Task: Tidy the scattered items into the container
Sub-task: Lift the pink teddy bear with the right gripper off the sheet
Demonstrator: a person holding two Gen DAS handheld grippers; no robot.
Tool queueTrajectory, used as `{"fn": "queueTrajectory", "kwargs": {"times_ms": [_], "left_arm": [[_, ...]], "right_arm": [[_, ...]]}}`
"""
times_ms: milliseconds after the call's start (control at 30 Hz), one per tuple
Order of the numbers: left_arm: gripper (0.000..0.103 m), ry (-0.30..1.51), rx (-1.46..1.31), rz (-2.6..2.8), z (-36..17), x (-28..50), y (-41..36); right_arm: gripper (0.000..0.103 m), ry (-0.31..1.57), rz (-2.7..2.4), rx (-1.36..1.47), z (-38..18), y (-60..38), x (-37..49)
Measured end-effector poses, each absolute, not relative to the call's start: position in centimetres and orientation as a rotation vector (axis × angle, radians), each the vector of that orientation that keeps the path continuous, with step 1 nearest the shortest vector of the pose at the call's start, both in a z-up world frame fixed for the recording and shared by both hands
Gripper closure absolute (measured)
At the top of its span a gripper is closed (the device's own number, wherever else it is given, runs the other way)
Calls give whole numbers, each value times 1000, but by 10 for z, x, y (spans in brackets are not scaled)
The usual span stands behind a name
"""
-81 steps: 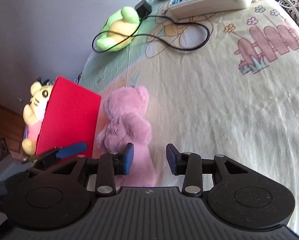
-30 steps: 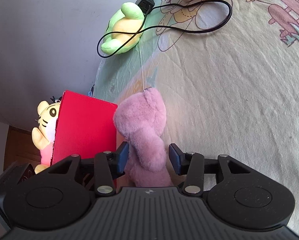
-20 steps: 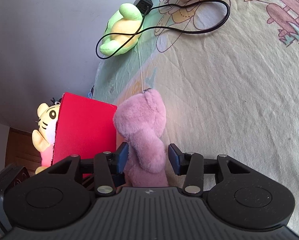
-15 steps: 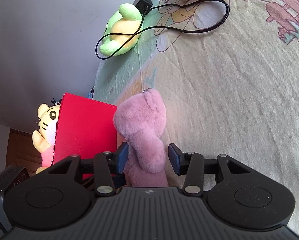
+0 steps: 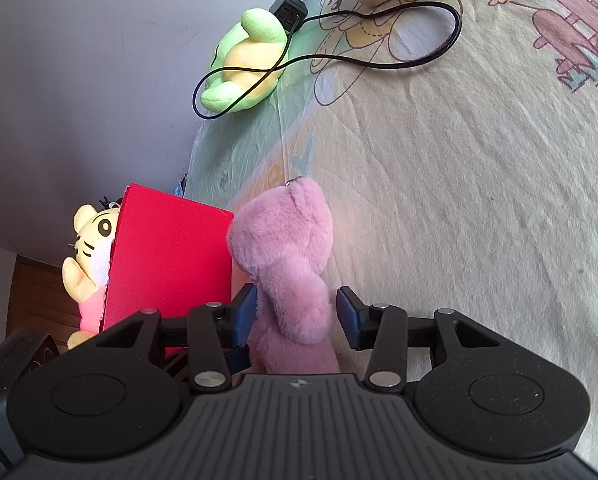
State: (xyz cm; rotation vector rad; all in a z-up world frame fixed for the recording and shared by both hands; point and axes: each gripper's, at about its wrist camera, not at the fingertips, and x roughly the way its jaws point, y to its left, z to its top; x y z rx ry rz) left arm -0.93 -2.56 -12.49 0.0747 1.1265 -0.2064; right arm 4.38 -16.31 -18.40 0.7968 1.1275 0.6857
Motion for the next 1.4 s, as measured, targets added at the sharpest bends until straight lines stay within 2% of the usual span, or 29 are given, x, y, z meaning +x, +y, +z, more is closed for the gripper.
{"fn": "queueTrajectory", "kwargs": {"times_ms": [433, 500, 667, 833, 900, 1033, 1200, 1400], "left_arm": [[15, 1098, 78, -229, -125, -12, -24], [15, 1090, 81, -232, -125, -15, -23], [24, 1070, 87, -241, -122, -24, -17], [28, 991, 134, -266, -109, -38, -14], [35, 919, 167, -288, -98, -47, -15], [36, 870, 226, -322, -89, -53, -19], [39, 883, 177, -395, -88, -59, -4], [42, 902, 124, -461, -89, -77, 19]], "right_arm": [[56, 1136, 674, 738, -178, -158, 41], [64, 1123, 683, 701, -172, -155, 38], [67, 1112, 690, 686, -168, -153, 32], [69, 1089, 685, 723, -166, -157, 19], [71, 1060, 692, 681, -159, -155, 12], [72, 999, 669, 613, -145, -152, 0], [81, 1000, 575, 703, -148, -159, -11], [81, 985, 506, 742, -145, -142, -37]]}}
